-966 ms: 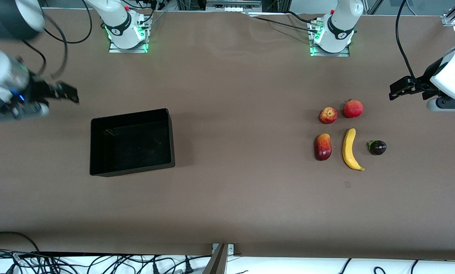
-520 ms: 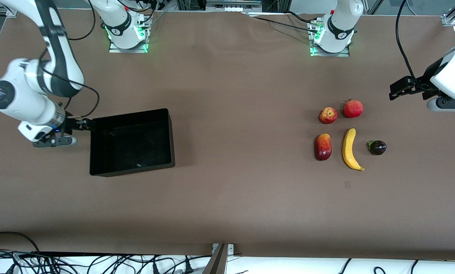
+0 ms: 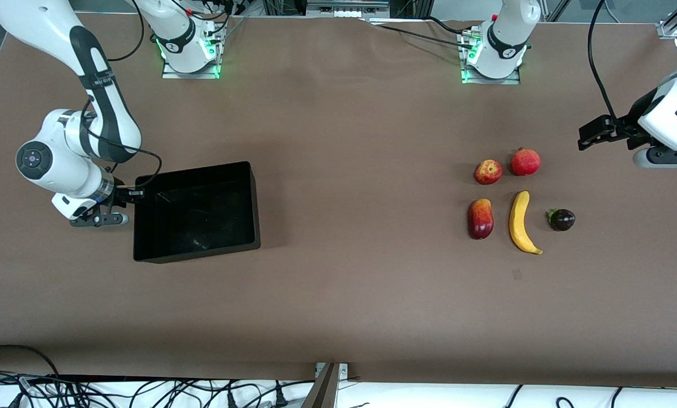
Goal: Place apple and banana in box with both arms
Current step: 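Grasp the black box wall with the right gripper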
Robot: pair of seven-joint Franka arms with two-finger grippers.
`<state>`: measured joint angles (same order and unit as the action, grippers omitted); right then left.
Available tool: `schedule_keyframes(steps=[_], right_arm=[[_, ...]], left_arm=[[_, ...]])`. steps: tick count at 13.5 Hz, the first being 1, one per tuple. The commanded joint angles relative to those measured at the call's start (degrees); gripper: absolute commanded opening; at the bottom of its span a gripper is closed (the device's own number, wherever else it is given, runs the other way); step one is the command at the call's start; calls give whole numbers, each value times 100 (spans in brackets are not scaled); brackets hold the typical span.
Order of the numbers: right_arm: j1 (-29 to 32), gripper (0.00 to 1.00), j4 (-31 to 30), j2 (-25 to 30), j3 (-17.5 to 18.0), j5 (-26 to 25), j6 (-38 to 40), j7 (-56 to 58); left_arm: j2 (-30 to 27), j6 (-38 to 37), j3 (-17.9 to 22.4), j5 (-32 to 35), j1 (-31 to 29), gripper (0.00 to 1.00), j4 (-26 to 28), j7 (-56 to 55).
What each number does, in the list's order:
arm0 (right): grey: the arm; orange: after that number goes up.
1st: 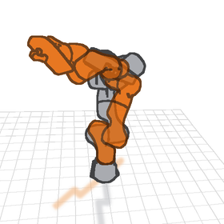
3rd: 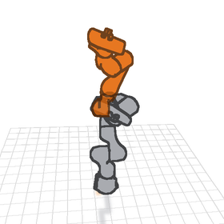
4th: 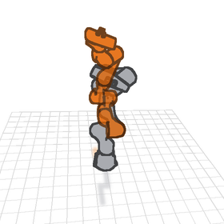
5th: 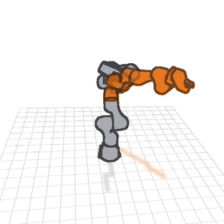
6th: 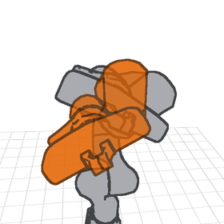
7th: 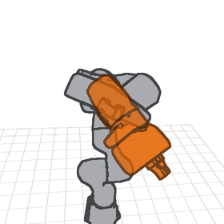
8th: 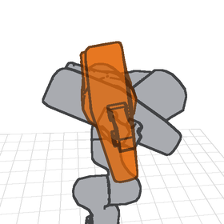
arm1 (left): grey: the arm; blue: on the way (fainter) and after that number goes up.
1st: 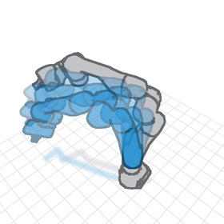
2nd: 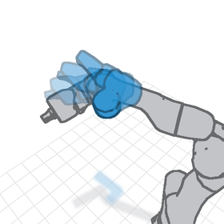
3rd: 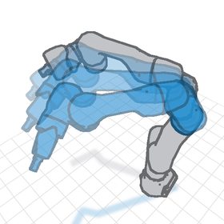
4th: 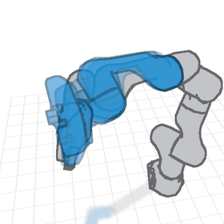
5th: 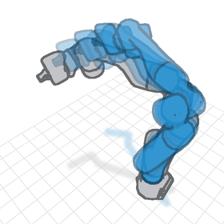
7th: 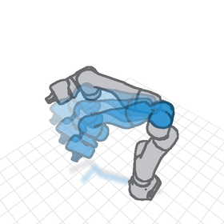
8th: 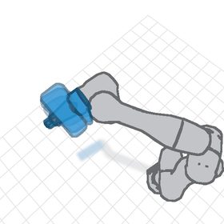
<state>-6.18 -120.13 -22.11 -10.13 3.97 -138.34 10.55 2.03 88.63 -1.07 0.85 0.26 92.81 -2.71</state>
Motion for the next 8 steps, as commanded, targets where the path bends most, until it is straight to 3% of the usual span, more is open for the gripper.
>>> schedule_keyframes(steps=[1, 3, 4, 6, 8], right_arm=[[73, 45, -72, -92, 90, 200, -220, 175], [73, 10, -64, -83, 99, 200, -184, 298], [73, 0, -38, -57, 107, 200, -167, 298], [47, 0, 111, 5, 151, 209, 156, 220], [38, 0, 427, 57, 344, 218, 534, 219]], left_arm=[[61, -222, -33, 144, 0, 100, 0, 7], [253, -284, -42, 144, 17, 100, 70, -2], [385, -415, -42, 144, 44, 100, 62, 16], [666, -592, -42, 39, 53, 100, 332, 33], [904, -261, -95, 29, 88, 100, 807, 16]])
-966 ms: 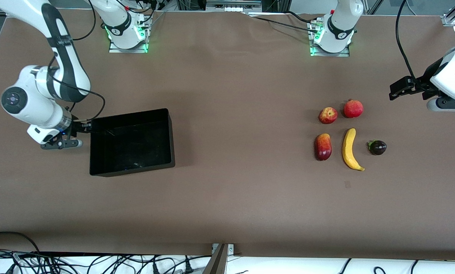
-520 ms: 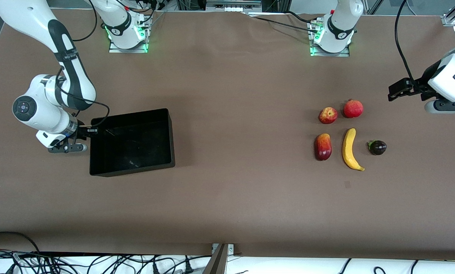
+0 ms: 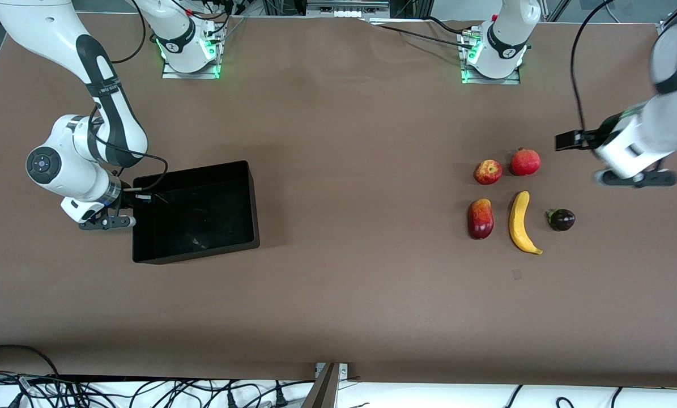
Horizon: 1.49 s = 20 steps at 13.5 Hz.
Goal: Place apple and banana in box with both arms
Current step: 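Grasp the black box wall with the right gripper, then slide the black box toward the fruits with the right gripper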
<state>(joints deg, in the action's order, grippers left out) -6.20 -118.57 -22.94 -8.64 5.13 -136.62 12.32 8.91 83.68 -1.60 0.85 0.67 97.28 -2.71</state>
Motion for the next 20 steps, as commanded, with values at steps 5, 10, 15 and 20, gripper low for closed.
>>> schedule_keyframes(steps=[5, 10, 15, 20], right_arm=[[-284, 0, 1107, 158, 994, 550, 1013, -1016], [-1653, 0, 1582, 18, 1083, 559, 1050, -2932], [-2991, 0, 2468, -824, 1066, 480, 988, -4710], [-3581, 0, 3182, -1678, 1013, 462, 647, -5020]], left_arm=[[217, 1938, -305, 12, 47, 100, 1625, -28], [348, 4056, -490, 21, 47, 100, 2979, -11], [743, 5615, -499, 100, 126, 100, 3754, 33], [841, 5477, -508, 100, 127, 21, 3676, 51]])
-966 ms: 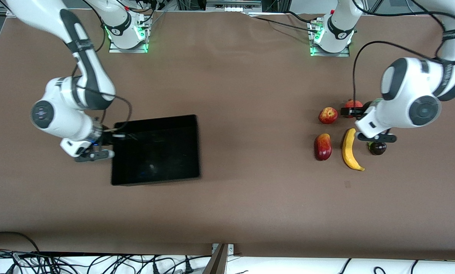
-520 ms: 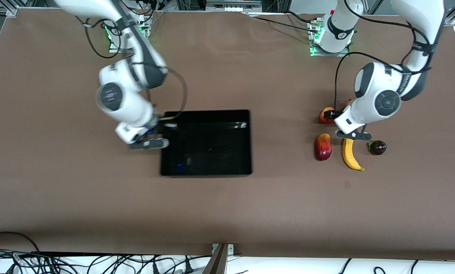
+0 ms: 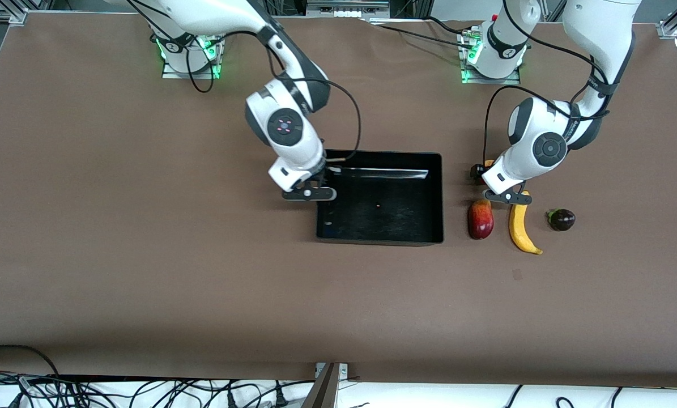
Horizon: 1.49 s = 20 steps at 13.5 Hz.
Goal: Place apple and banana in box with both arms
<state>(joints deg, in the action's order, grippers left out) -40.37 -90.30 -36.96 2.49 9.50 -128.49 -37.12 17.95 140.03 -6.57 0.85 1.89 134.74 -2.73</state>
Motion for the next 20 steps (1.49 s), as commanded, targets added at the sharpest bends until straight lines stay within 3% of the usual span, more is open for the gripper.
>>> schedule_keyframes(steps=[1, 3, 4, 6, 7, 8, 10, 12, 16, 18, 20], right_arm=[[-208, 0, 355, -355, -91, -26, -281, -76], [-287, 0, 363, -452, -99, -53, -334, -76], [-313, 0, 355, -470, -99, -106, -352, -76], [-340, 0, 355, -505, -91, -325, -361, -94], [-349, 40, 355, -505, -91, -326, -361, -94], [-349, 99, 355, -487, -99, -369, -361, -94], [-288, 100, 372, -417, -108, -370, -335, -42], [-174, 100, 390, -24, -300, -370, -91, -6], [-138, 100, 346, 926, -1249, -309, 1059, 745], [-120, 100, 337, 1400, -1705, -299, 1631, 1031], [-120, 100, 311, 1901, -2154, -291, 2343, 1511]], left_arm=[[-98, -447, -20, 99, 5, 19, -201, 53], [-238, -1525, -29, 99, -4, 19, -813, 44], [-222, -2288, -20, 99, 5, 25, -1339, 35], [-152, -3373, -11, 99, 5, 26, -2351, 18], [-99, -3699, -11, 91, 5, 26, -2756, 0], [-55, -3929, -29, 82, 13, 28, -3108, -52], [252, -4193, -204, 3, 109, 31, -3759, -201], [463, -4151, -283, -207, 373, 31, -3885, -954], [955, -3152, -590, -490, 918, 30, -3903, -2729], [1148, -2405, -618, -481, 1294, 30, -3701, -2970], [1333, -2340, -618, -419, 1481, 30, -3630, -3049]])
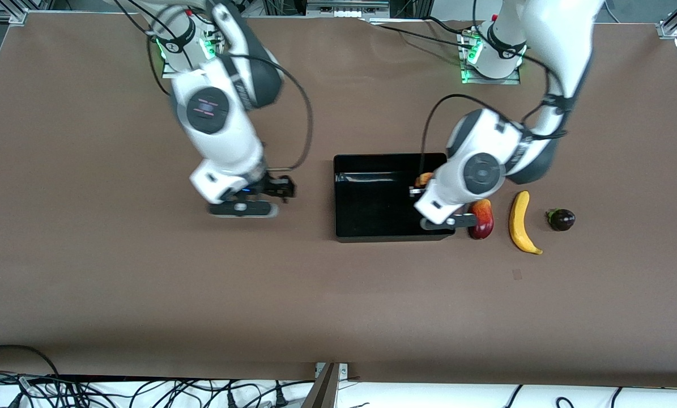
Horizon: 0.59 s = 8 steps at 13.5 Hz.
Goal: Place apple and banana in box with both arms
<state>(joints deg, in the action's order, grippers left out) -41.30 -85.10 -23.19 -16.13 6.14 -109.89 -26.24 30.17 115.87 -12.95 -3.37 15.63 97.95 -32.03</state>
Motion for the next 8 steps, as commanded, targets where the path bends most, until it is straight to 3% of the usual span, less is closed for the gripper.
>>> schedule_keyframes(steps=[1, 3, 5, 6, 7, 8], right_arm=[[-28, 100, -261, 743, -520, 71, 755, 757], [-36, 100, -541, 1183, -977, 378, 995, 1381], [7, 100, -1006, 1692, -1155, 396, 1022, 1761], [16, 100, -1287, 1991, -1294, 353, 970, 1841], [25, 100, -1464, 2168, -1348, 326, 987, 1937], [25, 100, -1517, 2309, -1409, 291, 1013, 2016]], left_arm=[[199, 93, 21, 12, 133, 28, 249, -119], [253, 93, 21, 21, 248, 27, 593, -85], [358, 119, 12, 21, 291, 29, 681, -67], [384, 207, 12, 12, 309, 52, 699, -75], [367, 173, 12, 12, 300, 100, 691, -145], [280, 77, 3, 12, 239, 100, 621, -128]])
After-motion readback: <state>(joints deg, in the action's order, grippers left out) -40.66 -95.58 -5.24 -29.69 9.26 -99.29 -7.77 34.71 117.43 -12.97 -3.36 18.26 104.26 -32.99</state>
